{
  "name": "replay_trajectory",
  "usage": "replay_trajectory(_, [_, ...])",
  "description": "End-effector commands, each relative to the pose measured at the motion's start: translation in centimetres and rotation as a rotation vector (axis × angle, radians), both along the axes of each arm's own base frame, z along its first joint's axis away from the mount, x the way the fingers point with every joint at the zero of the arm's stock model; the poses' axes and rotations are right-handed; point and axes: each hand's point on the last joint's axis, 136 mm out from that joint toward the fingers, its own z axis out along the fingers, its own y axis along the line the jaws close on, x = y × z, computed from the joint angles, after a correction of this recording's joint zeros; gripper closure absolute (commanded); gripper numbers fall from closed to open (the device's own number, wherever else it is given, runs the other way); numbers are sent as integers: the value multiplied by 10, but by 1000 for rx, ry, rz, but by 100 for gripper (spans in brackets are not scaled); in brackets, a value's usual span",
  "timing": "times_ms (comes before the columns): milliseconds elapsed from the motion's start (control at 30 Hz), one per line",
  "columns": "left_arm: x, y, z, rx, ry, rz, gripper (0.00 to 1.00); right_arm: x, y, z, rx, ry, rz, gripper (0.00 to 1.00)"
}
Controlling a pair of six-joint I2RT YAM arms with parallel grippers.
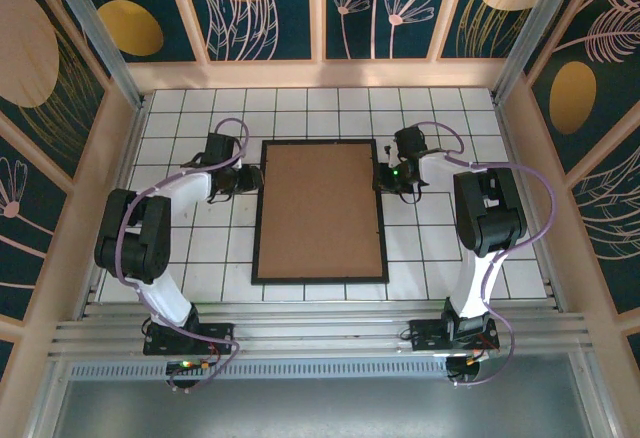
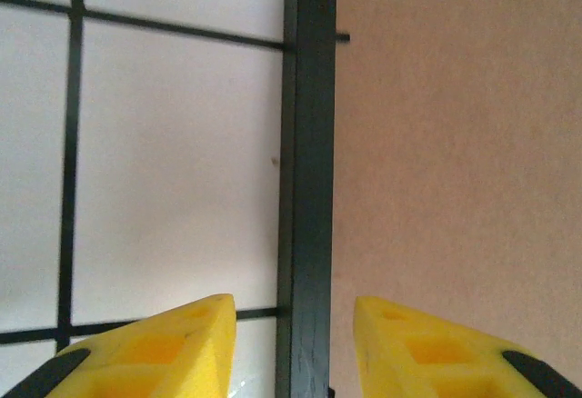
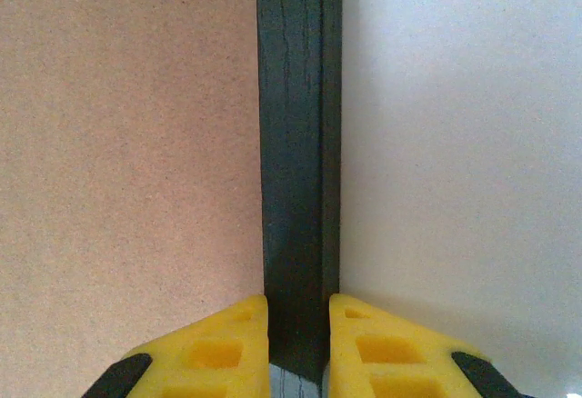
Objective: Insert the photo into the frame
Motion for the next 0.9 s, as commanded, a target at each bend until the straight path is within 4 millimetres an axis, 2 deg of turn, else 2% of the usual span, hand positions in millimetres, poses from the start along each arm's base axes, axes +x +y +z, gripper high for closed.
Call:
replay_trajectory(0, [-10, -9, 1, -49, 19, -31, 62, -8, -8, -14, -35, 38, -3, 81])
replay_trajectory(100, [-12, -9, -1, -50, 26, -34, 64, -8, -8, -14, -36, 39, -3, 81])
replay_trajectory(167, [-23, -5, -15, -32, 67, -30, 66, -8, -8, -14, -35, 40, -3, 81])
replay_trajectory(400, [-38, -3, -27, -25, 107, -35, 71, -8, -8, -15, -37, 43, 0, 81])
replay_trajectory(867, [-37, -18, -34, -40, 116, -81, 68, -9, -8, -16, -34, 46, -1, 81])
